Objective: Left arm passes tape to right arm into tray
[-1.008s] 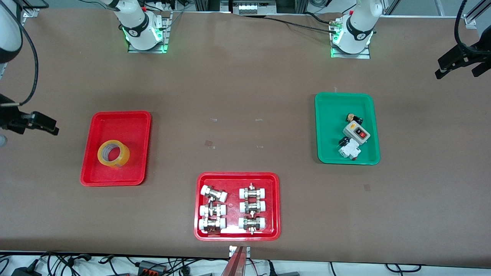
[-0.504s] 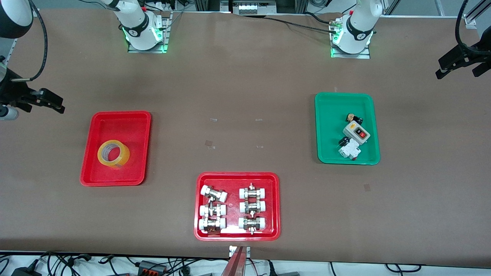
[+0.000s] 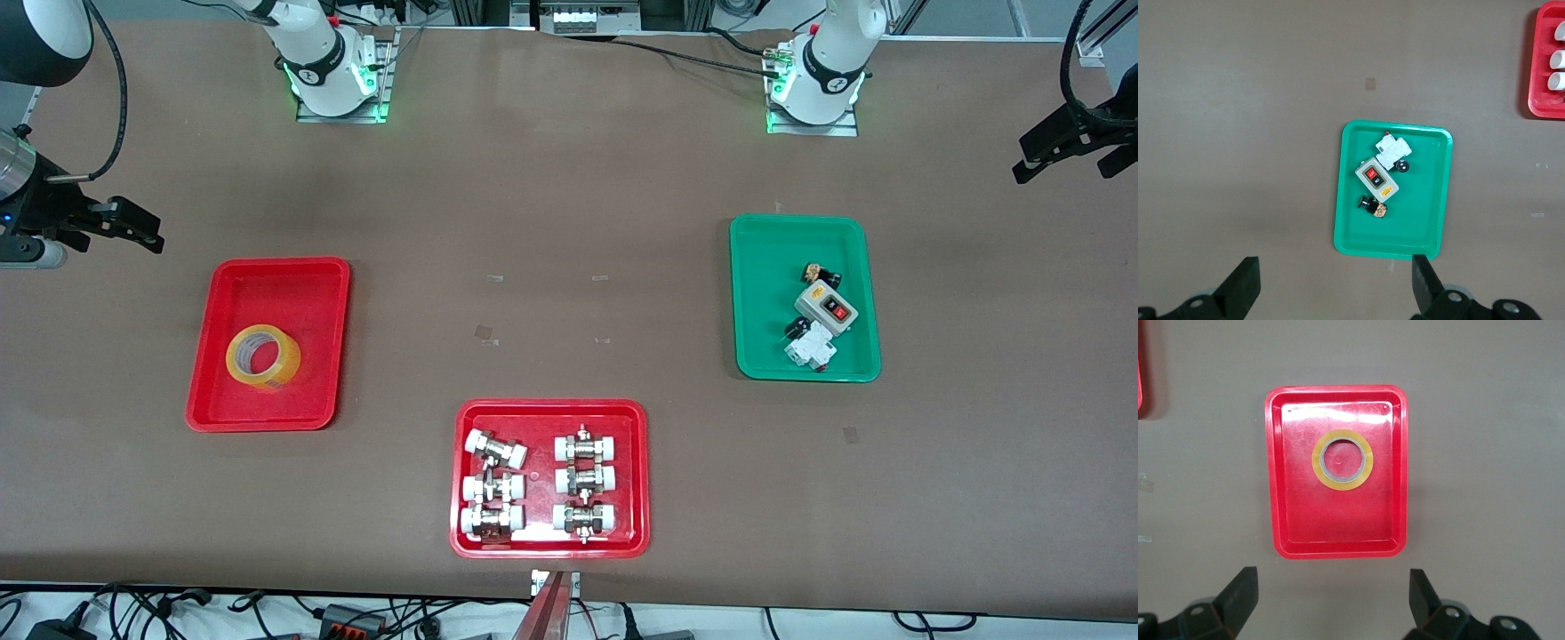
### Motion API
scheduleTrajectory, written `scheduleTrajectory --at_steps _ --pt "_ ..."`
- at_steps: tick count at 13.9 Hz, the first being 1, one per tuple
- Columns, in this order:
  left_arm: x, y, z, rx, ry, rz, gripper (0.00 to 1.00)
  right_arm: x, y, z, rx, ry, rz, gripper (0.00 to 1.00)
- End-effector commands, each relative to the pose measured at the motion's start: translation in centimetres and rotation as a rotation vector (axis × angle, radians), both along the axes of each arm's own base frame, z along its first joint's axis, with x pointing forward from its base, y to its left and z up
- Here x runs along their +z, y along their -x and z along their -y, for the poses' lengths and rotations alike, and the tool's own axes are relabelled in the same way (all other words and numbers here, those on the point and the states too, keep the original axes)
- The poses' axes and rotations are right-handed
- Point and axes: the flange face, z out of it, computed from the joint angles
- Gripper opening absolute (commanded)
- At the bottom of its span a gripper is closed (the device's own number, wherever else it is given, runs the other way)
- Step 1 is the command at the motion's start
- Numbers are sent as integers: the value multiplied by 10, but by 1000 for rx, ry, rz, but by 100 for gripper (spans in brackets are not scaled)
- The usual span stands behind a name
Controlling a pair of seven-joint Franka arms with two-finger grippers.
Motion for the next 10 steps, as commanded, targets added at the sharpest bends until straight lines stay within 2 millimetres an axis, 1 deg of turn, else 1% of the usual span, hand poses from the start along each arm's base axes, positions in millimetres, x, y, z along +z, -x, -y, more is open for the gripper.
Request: scheduleTrajectory --at_steps 1,2,6,7,9,10 --pt "2 0 -2 -21 14 6 100 7 10 -4 20 0 1 100" --pt "2 0 -2 -21 14 6 100 11 9 -3 18 0 4 100" --pt "2 0 -2 -21 14 6 100 12 10 6 -5 -19 11 100" --pt "2 0 -3 -21 12 6 100 13 10 5 -6 -22 14 100" --pt "2 0 -3 -21 12 4 100 13 9 -6 16 -19 14 100" --pt "2 0 -3 -21 12 4 100 13 9 -6 16 -18 12 100"
